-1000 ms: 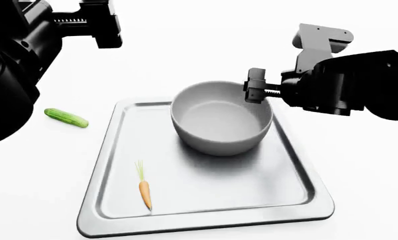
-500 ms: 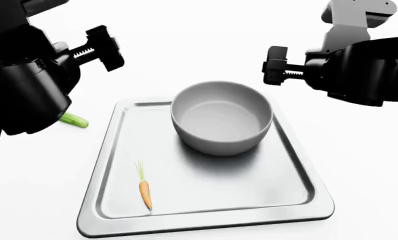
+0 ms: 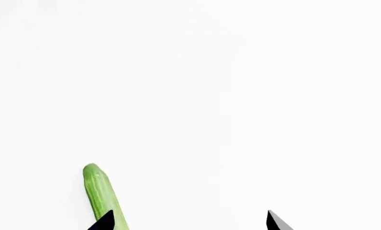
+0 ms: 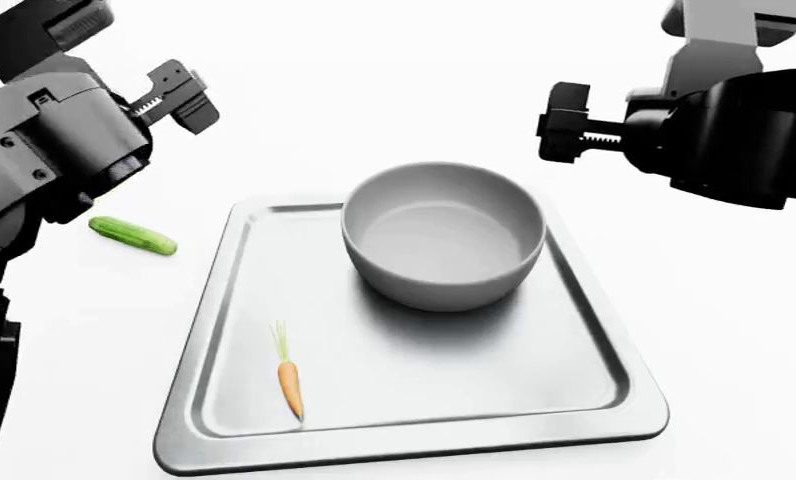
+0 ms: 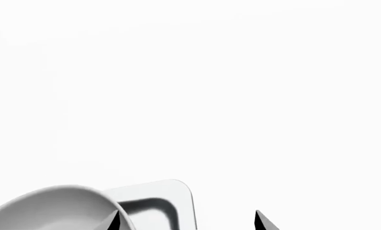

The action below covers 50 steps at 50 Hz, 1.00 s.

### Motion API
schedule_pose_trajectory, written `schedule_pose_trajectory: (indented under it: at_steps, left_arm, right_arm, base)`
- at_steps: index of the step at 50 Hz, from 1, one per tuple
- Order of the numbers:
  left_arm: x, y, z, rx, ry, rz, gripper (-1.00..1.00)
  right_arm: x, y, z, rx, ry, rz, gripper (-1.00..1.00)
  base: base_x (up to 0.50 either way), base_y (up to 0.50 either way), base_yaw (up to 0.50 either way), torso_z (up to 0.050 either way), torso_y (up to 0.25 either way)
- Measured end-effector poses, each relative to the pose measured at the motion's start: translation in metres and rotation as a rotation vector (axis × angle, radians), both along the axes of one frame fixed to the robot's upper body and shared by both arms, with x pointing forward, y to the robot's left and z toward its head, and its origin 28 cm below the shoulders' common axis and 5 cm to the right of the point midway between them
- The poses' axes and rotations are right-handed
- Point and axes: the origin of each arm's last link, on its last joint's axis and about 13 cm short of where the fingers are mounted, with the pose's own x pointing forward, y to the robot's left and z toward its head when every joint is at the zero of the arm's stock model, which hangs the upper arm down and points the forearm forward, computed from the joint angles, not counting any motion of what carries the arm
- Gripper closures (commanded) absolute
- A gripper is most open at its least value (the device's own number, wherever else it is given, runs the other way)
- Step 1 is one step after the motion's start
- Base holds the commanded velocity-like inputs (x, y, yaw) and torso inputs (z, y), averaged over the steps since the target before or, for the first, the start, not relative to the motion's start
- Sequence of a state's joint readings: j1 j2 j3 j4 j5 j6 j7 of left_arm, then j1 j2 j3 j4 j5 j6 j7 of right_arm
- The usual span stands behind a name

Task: Place the two vegetables and bowl onto the tray for setting up a vegetable dip station.

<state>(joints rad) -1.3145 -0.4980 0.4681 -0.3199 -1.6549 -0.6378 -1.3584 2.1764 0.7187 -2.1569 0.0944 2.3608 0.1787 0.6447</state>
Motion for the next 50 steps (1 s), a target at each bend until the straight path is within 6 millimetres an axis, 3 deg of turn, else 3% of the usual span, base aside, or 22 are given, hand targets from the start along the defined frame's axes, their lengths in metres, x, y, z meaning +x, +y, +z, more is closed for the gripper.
schedule_pose_trajectory:
  at_steps: [18, 50]
  left_arm:
    - [0.039, 0.006, -0.014, -0.099, 0.107, 0.078, -1.00]
    - [0.060, 0.020, -0.034, -0.101, 0.208, 0.262, -1.00]
  right_arm:
    - [0.000, -0.001, 0.001, 0.000, -0.003, -0.003, -1.00]
    - [0.000, 0.000, 0.000, 0.001, 0.000, 0.001, -1.00]
  base:
    - [0.00, 0.00, 0.00, 0.000, 0.000]
    - [0.00, 0.00, 0.00, 0.000, 0.000]
